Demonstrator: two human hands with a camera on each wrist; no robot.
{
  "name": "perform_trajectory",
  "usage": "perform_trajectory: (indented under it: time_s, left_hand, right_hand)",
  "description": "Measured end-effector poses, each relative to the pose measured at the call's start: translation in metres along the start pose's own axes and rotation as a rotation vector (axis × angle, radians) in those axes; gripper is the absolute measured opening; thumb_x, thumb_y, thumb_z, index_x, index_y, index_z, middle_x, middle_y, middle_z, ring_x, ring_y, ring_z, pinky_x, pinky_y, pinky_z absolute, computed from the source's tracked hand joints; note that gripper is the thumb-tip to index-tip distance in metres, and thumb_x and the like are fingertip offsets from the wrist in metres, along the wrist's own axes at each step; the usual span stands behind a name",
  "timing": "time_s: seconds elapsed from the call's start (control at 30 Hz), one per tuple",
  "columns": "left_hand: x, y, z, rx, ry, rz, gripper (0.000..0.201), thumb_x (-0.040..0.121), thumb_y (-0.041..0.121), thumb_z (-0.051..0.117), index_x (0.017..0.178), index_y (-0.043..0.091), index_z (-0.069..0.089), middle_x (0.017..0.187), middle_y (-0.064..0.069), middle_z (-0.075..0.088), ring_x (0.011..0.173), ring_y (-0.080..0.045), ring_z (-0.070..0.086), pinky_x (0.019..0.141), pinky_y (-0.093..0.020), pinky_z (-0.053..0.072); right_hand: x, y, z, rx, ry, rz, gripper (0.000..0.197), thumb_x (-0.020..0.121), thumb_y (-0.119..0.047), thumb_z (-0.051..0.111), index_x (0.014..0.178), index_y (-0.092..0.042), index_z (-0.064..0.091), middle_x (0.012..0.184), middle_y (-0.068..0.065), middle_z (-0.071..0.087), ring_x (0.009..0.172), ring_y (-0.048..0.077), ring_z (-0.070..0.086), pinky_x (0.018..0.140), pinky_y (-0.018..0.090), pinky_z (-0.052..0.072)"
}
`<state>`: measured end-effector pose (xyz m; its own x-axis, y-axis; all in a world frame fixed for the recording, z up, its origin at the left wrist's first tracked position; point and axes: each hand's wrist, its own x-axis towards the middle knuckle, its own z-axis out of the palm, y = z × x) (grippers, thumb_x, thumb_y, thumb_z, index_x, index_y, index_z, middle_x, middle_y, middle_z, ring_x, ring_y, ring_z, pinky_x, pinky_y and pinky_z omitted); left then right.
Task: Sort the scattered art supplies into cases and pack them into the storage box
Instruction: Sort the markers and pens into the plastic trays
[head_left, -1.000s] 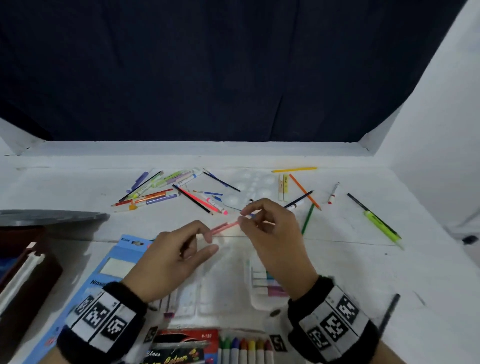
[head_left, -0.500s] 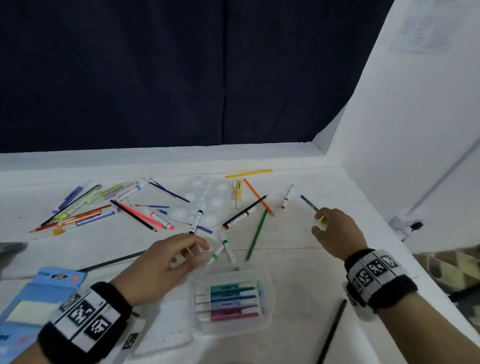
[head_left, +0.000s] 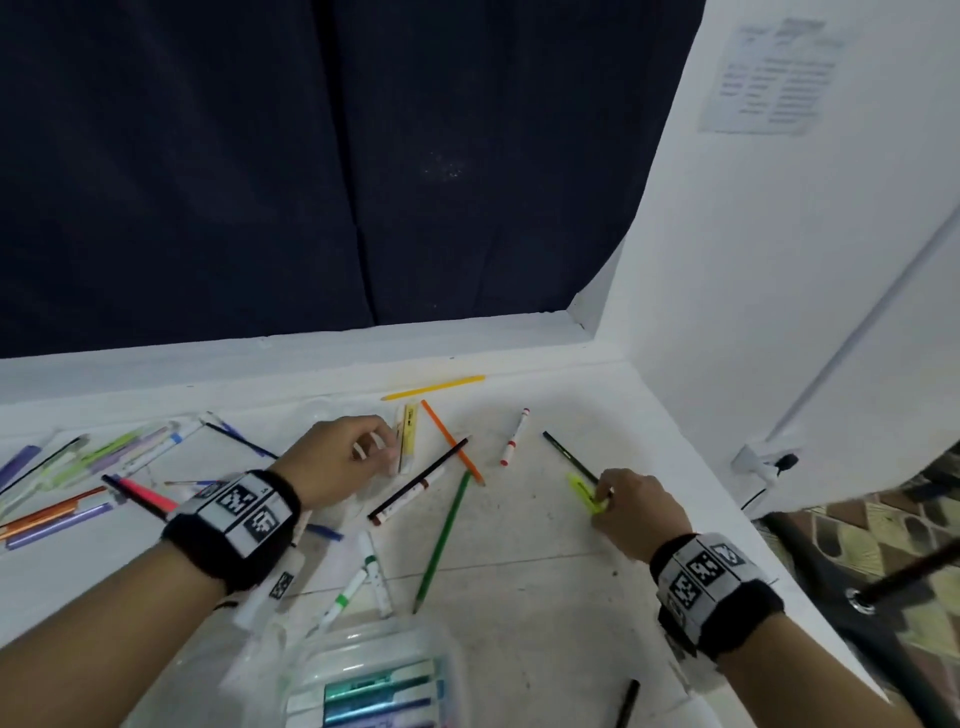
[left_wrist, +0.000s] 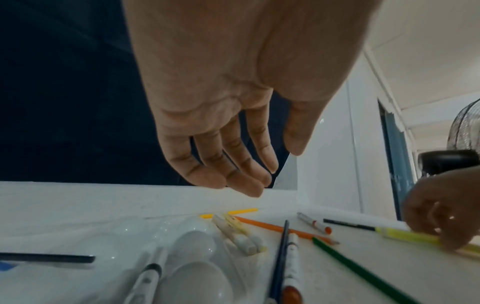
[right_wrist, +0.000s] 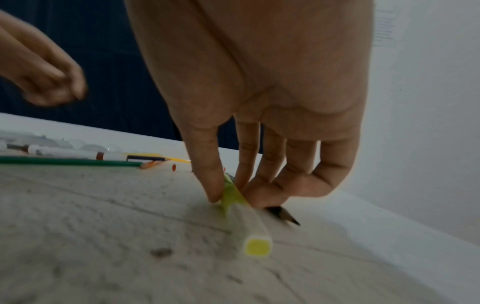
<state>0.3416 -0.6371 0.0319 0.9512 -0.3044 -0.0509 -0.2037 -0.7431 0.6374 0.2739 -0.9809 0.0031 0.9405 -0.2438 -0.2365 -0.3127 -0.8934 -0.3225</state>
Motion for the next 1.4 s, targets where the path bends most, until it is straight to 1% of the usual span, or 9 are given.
perform_trajectory:
  time_s: [0.2, 0.33, 0.5, 0.63, 0.9, 1.03, 1.23, 1.33, 1.4]
  left_hand:
    - [0.08, 0.005, 0.018, 0.289, -0.137, -0.164, 0.019, 0.091, 0.044, 0.064, 0.087, 0.026, 0.067, 0.095, 0.006, 0.064, 0.089, -0.015, 0.061, 0.077, -0.028, 0.048]
    - [0.102, 0.014, 0.028, 0.565, -0.2, -0.24, 0.032, 0.087, 0.053, 0.063, 0.095, 0.022, 0.062, 0.099, -0.001, 0.065, 0.09, -0.022, 0.063, 0.08, -0.032, 0.053]
    - [0.102, 0.022, 0.039, 0.758, -0.266, -0.232, 0.033, 0.082, 0.047, 0.063, 0.098, 0.019, 0.057, 0.091, -0.002, 0.062, 0.085, -0.025, 0.065, 0.072, -0.032, 0.053]
    - [0.091, 0.024, 0.036, 0.727, -0.259, -0.222, 0.026, 0.084, 0.043, 0.063, 0.082, 0.017, 0.058, 0.074, 0.002, 0.061, 0.07, -0.019, 0.062, 0.058, -0.026, 0.046]
    - [0.066, 0.028, 0.037, 0.806, -0.209, -0.118, 0.029, 0.091, 0.047, 0.058, 0.087, 0.019, 0.051, 0.084, 0.0, 0.058, 0.081, -0.025, 0.059, 0.071, -0.031, 0.049]
    - [0.055, 0.032, 0.032, 0.746, -0.162, -0.127, 0.032, 0.088, 0.052, 0.058, 0.081, 0.021, 0.05, 0.083, 0.001, 0.057, 0.081, -0.023, 0.059, 0.069, -0.029, 0.046]
    - [0.015, 0.053, -0.005, 0.385, 0.106, -0.08, 0.028, 0.086, 0.047, 0.054, 0.076, 0.021, 0.054, 0.079, 0.0, 0.061, 0.075, -0.023, 0.058, 0.06, -0.03, 0.041]
    - [-0.028, 0.055, -0.029, 0.088, 0.253, -0.002, 0.026, 0.086, 0.041, 0.058, 0.073, 0.019, 0.053, 0.072, 0.001, 0.065, 0.071, -0.023, 0.061, 0.064, -0.034, 0.049]
    - [-0.064, 0.051, -0.042, 0.007, 0.3, 0.049, 0.022, 0.092, 0.037, 0.06, 0.076, 0.023, 0.055, 0.072, 0.005, 0.069, 0.066, -0.015, 0.063, 0.062, -0.03, 0.051]
  right_hand:
    - [-0.01, -0.011, -0.014, 0.396, 0.117, -0.134, 0.012, 0.079, -0.017, 0.073, 0.086, -0.021, 0.065, 0.079, -0.006, 0.066, 0.076, 0.017, 0.061, 0.063, 0.021, 0.044]
    - [-0.024, -0.017, -0.025, 0.655, 0.114, -0.174, 0.013, 0.08, -0.015, 0.074, 0.083, -0.023, 0.065, 0.074, -0.003, 0.069, 0.072, 0.02, 0.068, 0.071, 0.034, 0.052]
    - [-0.042, -0.025, -0.028, 0.811, 0.08, -0.238, 0.011, 0.085, -0.012, 0.072, 0.088, -0.02, 0.065, 0.073, -0.005, 0.067, 0.065, 0.014, 0.067, 0.062, 0.027, 0.048]
    - [-0.055, -0.033, -0.02, 0.881, 0.004, -0.248, 0.012, 0.085, -0.009, 0.072, 0.091, -0.017, 0.066, 0.08, 0.003, 0.07, 0.066, 0.014, 0.067, 0.062, 0.026, 0.047]
    - [-0.078, -0.05, -0.006, 0.871, -0.019, -0.282, 0.015, 0.085, -0.008, 0.071, 0.089, -0.021, 0.065, 0.082, 0.003, 0.07, 0.073, 0.027, 0.068, 0.061, 0.028, 0.051]
    - [-0.085, -0.059, -0.006, 0.861, -0.023, -0.316, 0.015, 0.086, -0.01, 0.071, 0.089, -0.023, 0.065, 0.082, 0.0, 0.069, 0.076, 0.027, 0.068, 0.065, 0.033, 0.052]
    - [-0.088, -0.076, -0.006, 0.843, -0.027, -0.385, 0.016, 0.085, -0.01, 0.071, 0.088, -0.025, 0.065, 0.079, 0.002, 0.071, 0.069, 0.017, 0.063, 0.067, 0.037, 0.051]
    - [-0.096, -0.085, -0.003, 0.763, -0.062, -0.52, 0.015, 0.086, -0.013, 0.072, 0.09, -0.026, 0.065, 0.076, -0.001, 0.067, 0.065, 0.011, 0.061, 0.062, 0.03, 0.051]
    - [-0.102, -0.092, 0.001, 0.637, -0.08, -0.636, 0.012, 0.086, -0.017, 0.074, 0.094, -0.025, 0.069, 0.076, -0.007, 0.066, 0.063, 0.006, 0.059, 0.06, 0.017, 0.044]
